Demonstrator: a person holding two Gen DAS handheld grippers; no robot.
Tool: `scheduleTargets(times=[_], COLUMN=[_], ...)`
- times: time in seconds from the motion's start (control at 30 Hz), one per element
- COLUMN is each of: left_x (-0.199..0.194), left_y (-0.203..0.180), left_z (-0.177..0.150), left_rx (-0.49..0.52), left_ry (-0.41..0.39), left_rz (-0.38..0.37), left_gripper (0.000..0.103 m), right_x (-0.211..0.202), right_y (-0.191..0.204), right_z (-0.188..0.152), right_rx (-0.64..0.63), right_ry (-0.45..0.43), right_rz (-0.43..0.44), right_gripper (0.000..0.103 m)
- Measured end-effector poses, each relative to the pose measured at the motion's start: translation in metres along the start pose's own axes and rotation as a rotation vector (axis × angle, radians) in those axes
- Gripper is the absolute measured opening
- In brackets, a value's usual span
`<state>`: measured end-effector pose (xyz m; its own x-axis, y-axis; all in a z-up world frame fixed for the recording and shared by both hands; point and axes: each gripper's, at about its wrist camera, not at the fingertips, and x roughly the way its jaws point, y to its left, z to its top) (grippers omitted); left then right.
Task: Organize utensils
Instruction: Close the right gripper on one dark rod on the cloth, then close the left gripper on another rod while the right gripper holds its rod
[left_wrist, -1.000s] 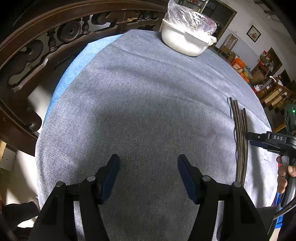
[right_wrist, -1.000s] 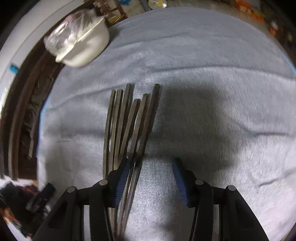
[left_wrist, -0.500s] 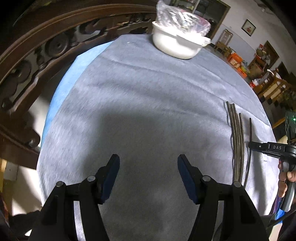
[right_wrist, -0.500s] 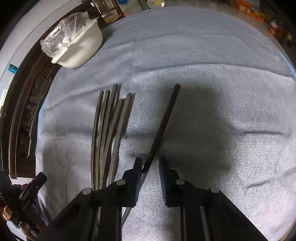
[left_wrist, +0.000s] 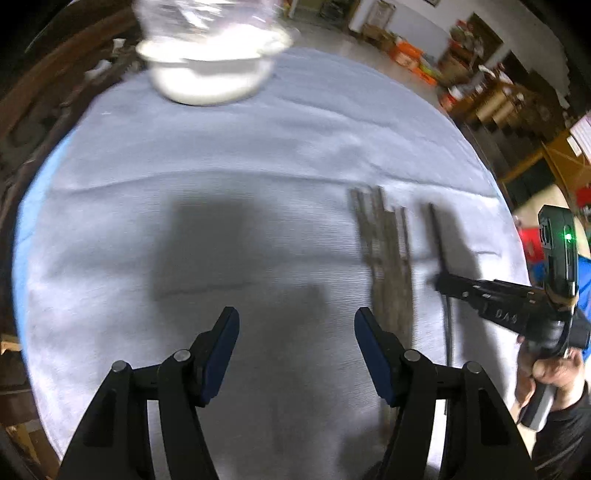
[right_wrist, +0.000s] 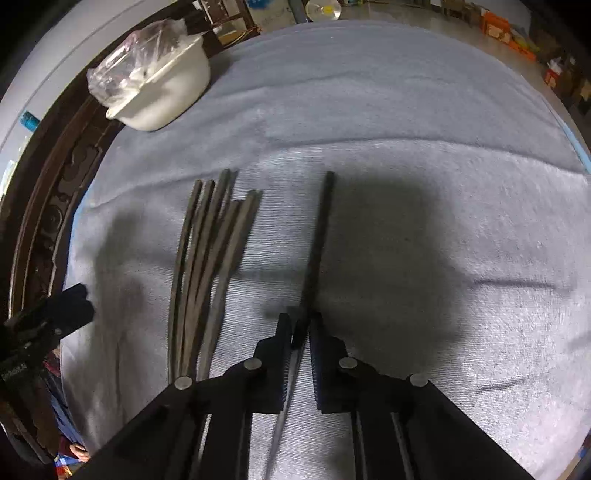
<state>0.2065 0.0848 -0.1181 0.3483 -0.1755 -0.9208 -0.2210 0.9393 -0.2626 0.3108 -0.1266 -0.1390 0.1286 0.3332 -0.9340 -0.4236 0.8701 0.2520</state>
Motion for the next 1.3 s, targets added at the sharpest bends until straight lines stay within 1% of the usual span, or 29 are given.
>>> scheduleTargets(times=[0.07,0.13,0.3,0.4,0.47,0.53,0.7,0.77,0.83,0.87,0.9,0.93,0.97,1.07,1.1,1.13,1.17,1.27,1.3], left_x=[0.012,0.025,0.040,0.048,0.050,0.054,0.059,0.059,0.059,0.060,0.063,0.060,0.061,0.058,0.056,0.056,0.056,0.054,0.053], left_y=[-0.009,-0.016,-0.028,-0.032,-0.038,-0.042,-0.062,-0.068,-0.069,-0.067,-0.063,-0.061,-0.060,-0.058,-0.056,-0.057,-0.057,-0.053,-0.051], left_z=[0.007,0.012,0.016,0.019,0.023,0.024,0.026,0.032,0.033,0.032,0.031,0.029,0.028,0.028,0.027,0.028,0.028,0.029,0.030], left_rx=[0.002,-0.017,-0.016,-0.026,-0.025,-0.022,0.029,0.051,0.052,0.055,0.055,0.067,0.069,0.065,0.068,0.083,0.093,0.104,0.113], left_ry=[0.041,0.074,0.100,0.118,0.118,0.125,0.124,0.134,0.151,0.164,0.194,0.169,0.177,0.181,0.181,0.181,0.183,0.210,0.221], left_rz=[-0.031,-0.008,0.011,0.048,0.035,0.056,0.142,0.149,0.135,0.121,0.133,0.153,0.164,0.157,0.164,0.183,0.197,0.179,0.177], left_gripper=[0.065,0.065,0.065,0.063,0.063,0.063,0.062,0.052,0.043,0.041,0.035,0.032,0.027,0.026,0.023,0.016,0.011,0.005,0.005], right_x=[0.001,0.001,-0.004,-0.008,-0.010,-0.012,-0.012,-0.012,-0.013,-0.013,-0.014,-0.014,-0.014,-0.015,-0.015,-0.015,-0.015,-0.014,-0.014], right_y=[0.000,-0.001,-0.010,-0.015,-0.017,-0.018,-0.019,-0.019,-0.020,-0.021,-0.021,-0.021,-0.021,-0.020,-0.021,-0.021,-0.021,-0.020,-0.019], right_z=[-0.001,-0.001,-0.006,-0.010,-0.011,-0.013,-0.012,-0.013,-0.014,-0.013,-0.013,-0.014,-0.013,-0.013,-0.013,-0.013,-0.013,-0.011,-0.010], right_rx=[0.004,0.001,0.005,0.004,0.008,0.008,0.010,0.012,0.018,0.021,0.023,0.021,0.020,0.019,0.019,0.020,0.020,0.018,0.014], right_ry=[-0.004,-0.007,-0.021,-0.026,-0.030,-0.032,-0.032,-0.033,-0.032,-0.032,-0.031,-0.032,-0.032,-0.031,-0.031,-0.030,-0.028,-0.020,-0.018], right_rz=[0.009,0.012,0.040,0.045,0.052,0.055,0.054,0.055,0.061,0.063,0.064,0.062,0.060,0.055,0.055,0.057,0.058,0.054,0.048], right_gripper=[0.011,0.011,0.011,0.011,0.011,0.011,0.011,0.011,0.011,0.011,0.011,0.011,0.011,0.011,0.011,0.011,0.011,0.011,0.011])
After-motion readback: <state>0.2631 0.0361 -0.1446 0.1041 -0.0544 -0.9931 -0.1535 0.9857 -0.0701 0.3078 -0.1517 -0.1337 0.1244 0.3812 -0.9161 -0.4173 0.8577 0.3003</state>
